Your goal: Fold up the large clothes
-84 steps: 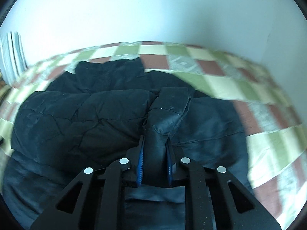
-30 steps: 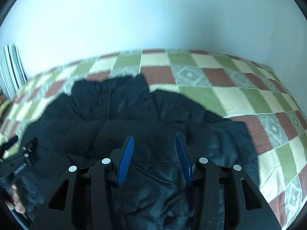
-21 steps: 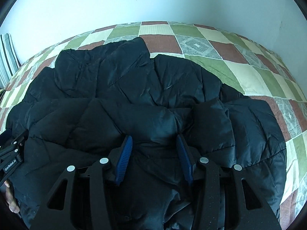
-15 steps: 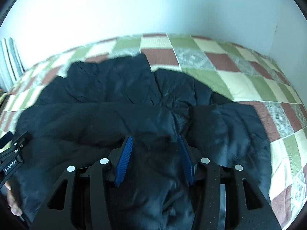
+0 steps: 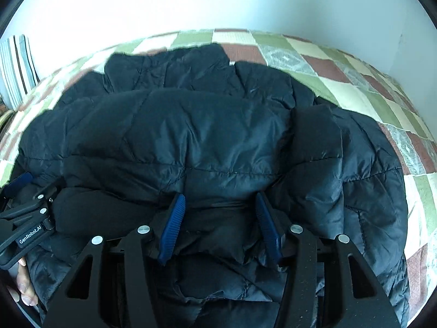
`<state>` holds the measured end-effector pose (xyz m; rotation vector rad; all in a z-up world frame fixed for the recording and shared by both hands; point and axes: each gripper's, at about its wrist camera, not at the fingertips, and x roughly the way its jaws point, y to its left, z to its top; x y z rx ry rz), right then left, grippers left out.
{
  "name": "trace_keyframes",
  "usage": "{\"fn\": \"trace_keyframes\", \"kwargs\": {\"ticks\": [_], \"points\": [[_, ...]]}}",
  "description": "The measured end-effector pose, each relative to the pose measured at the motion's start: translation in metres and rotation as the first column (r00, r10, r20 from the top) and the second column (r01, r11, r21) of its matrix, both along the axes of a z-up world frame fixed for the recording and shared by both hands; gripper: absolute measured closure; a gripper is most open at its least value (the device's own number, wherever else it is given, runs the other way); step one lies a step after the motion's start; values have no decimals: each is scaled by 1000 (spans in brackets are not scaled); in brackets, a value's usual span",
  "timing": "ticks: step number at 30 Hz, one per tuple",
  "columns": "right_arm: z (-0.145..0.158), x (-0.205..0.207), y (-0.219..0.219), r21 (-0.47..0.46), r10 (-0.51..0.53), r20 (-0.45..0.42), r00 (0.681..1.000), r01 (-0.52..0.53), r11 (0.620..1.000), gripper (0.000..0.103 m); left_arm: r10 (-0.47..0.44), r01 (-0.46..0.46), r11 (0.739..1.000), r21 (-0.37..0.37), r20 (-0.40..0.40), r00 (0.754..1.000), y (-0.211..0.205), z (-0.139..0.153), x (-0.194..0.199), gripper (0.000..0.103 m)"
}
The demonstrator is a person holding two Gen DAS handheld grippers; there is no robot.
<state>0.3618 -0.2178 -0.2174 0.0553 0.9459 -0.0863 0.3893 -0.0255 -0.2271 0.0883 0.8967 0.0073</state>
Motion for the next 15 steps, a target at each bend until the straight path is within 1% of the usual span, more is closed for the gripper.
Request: {"fn": "trace_keyframes", "kwargs": {"ticks": [1,3,6,7,10,13,14,15], "points": [[6,-4,-2,11,-3,13,1000,3,1000,43,3,-3,1000,-15,4,1000,3,4,-2,12],[21,-19,-4,20,-8,40,999,8,1000,24,9,-9,999,-35,-4,1000,11,12,-10,9],[46,-55,-11,-5,-20,129,991,20,1000,17,34,-35,999,-40,-14,999,24,23,-31,8],[55,-72,-14,-30,-25,154,988,30,999,17,47,-47,998,-33,-7,999,29,28,-42,8],[68,-106,-28,-68,-30,177,984,43,997,17,74,-75,997,1,13,997,44,40,-78,5],[76,-155,-51,-81,-49,182,982,64,995,17,94,-96,994,54,32,995,64,50,-121,2],[76,-167,-59,-81,-59,181,982,75,994,17,97,-99,993,59,45,994,72,53,-138,2],[77,-178,-65,-77,-69,180,981,84,993,17,98,-101,993,61,49,994,77,56,-147,2]]}}
